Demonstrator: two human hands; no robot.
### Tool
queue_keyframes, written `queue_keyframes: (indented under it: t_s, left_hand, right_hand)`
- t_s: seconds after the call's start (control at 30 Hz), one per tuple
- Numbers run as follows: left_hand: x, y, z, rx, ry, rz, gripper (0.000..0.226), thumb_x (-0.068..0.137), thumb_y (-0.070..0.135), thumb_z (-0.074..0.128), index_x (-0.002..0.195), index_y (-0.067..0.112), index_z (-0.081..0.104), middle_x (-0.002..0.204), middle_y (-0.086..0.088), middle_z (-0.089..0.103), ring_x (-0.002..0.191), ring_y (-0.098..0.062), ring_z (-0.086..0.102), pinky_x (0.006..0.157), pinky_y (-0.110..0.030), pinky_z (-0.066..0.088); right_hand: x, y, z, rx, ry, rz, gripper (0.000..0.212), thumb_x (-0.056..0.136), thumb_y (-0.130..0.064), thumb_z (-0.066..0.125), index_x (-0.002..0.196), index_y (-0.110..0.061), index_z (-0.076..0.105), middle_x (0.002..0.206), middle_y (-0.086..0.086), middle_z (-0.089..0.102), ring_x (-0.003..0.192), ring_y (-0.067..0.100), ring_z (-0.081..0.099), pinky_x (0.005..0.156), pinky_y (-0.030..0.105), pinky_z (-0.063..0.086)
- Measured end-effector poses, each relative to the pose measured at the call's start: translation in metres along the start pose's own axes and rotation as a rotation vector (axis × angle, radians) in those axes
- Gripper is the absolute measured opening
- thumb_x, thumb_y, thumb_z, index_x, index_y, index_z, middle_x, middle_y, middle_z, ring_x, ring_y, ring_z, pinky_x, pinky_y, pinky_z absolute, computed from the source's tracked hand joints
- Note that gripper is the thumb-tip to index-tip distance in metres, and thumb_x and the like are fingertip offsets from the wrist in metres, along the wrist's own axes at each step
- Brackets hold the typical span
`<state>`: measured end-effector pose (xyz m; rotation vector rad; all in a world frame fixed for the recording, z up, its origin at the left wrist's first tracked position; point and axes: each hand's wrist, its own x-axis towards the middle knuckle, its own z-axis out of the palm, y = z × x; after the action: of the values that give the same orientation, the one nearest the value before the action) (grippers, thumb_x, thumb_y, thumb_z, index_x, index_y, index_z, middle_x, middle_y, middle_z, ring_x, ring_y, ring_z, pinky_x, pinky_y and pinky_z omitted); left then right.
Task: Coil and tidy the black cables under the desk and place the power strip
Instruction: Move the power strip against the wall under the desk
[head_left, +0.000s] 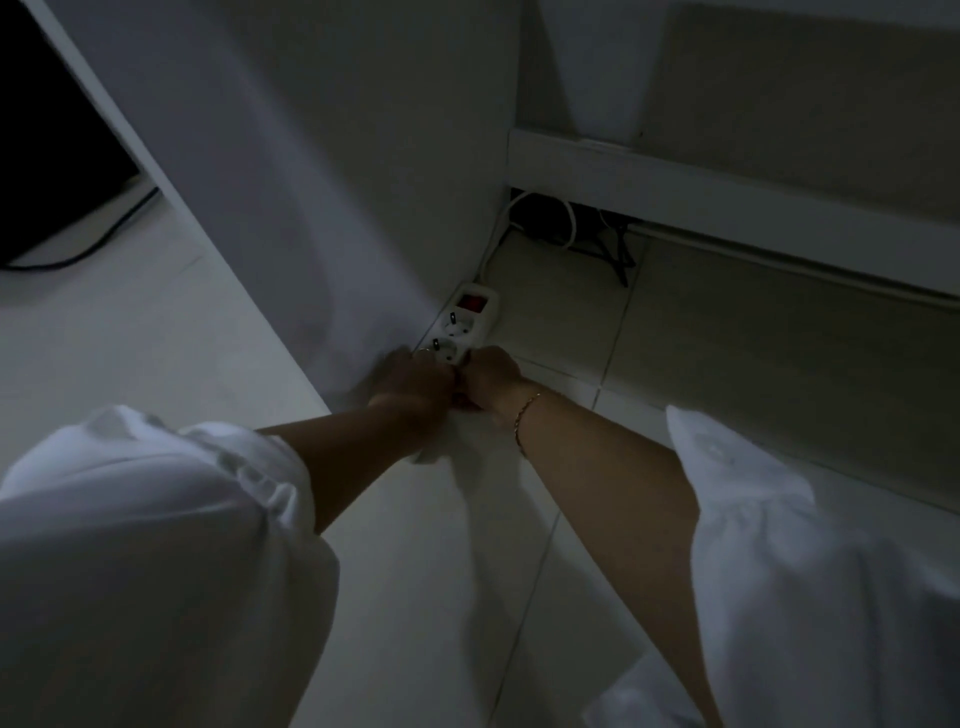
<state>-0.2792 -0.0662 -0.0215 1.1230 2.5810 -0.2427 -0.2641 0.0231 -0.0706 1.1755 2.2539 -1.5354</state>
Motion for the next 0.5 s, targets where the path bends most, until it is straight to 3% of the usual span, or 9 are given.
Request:
queue_keyframes:
  t_s: [0.03,0.1,0.17,0.23,0.3,0.37,0.5]
  left_hand:
    - [0.0,0.0,0.0,0.017,0.003,-0.002,0.038,0.098,0.019,0.04,0.134,0.014,0.051,0.134,-0.013,0.047,0.125,-0.028,0.042,0.103,-0.034,0.034]
    - [0.001,-0.003,0.001,0.014,0.027,0.033,0.038,0.097,0.022,0.041,0.133,0.018,0.052,0.133,-0.011,0.048,0.124,-0.027,0.043,0.103,-0.035,0.036]
    - [0.0,-0.008,0.001,0.022,0.018,0.037,0.037,0.096,0.023,0.044,0.132,0.019,0.051,0.134,-0.01,0.047,0.125,-0.027,0.043,0.105,-0.038,0.037]
    - [0.005,-0.012,0.008,-0.006,0.015,0.01,0.039,0.094,0.023,0.049,0.133,0.019,0.05,0.135,-0.01,0.044,0.126,-0.028,0.041,0.104,-0.039,0.039]
    - [0.005,-0.012,0.012,-0.059,-0.004,-0.044,0.041,0.093,0.023,0.049,0.133,0.015,0.049,0.134,-0.012,0.044,0.125,-0.029,0.042,0.102,-0.038,0.039]
    - [0.007,-0.013,0.016,-0.128,0.018,-0.096,0.041,0.093,0.023,0.047,0.132,0.011,0.048,0.132,-0.014,0.045,0.122,-0.03,0.043,0.1,-0.038,0.038]
    - [0.004,-0.014,0.013,-0.015,-0.013,-0.027,0.044,0.093,0.028,0.047,0.136,0.016,0.046,0.136,-0.012,0.041,0.128,-0.031,0.038,0.107,-0.042,0.037]
  right_hand:
    - [-0.001,0.001,-0.003,0.047,-0.012,0.002,0.027,0.096,-0.021,0.047,0.098,0.002,0.063,0.124,0.021,0.059,0.114,0.032,0.056,0.075,0.029,0.047]
    - [0.003,0.002,-0.004,-0.031,-0.027,-0.063,0.025,0.094,-0.02,0.049,0.077,-0.005,0.057,0.114,0.023,0.061,0.099,0.03,0.059,0.054,0.021,0.034]
    - [0.002,0.004,-0.007,-0.158,-0.043,-0.129,0.03,0.094,-0.017,0.048,0.064,-0.016,0.044,0.097,0.018,0.054,0.075,0.023,0.051,0.053,0.019,0.03]
    - [-0.001,0.003,-0.009,-0.097,-0.064,-0.111,0.033,0.093,-0.013,0.047,0.063,-0.021,0.038,0.085,0.01,0.048,0.06,0.015,0.041,0.056,0.021,0.034]
    - [-0.005,0.002,-0.008,0.005,-0.08,-0.061,0.029,0.091,-0.012,0.052,0.064,-0.015,0.044,0.075,0.012,0.05,0.059,0.019,0.044,0.056,0.028,0.039]
    - [-0.007,0.002,-0.007,0.044,-0.097,-0.037,0.026,0.089,-0.01,0.055,0.064,-0.009,0.046,0.075,0.015,0.053,0.06,0.021,0.047,0.054,0.027,0.038]
    - [-0.011,0.0,-0.009,0.011,-0.111,-0.018,0.03,0.091,-0.01,0.051,0.062,-0.01,0.043,0.072,0.014,0.05,0.054,0.019,0.043,0.048,0.023,0.033]
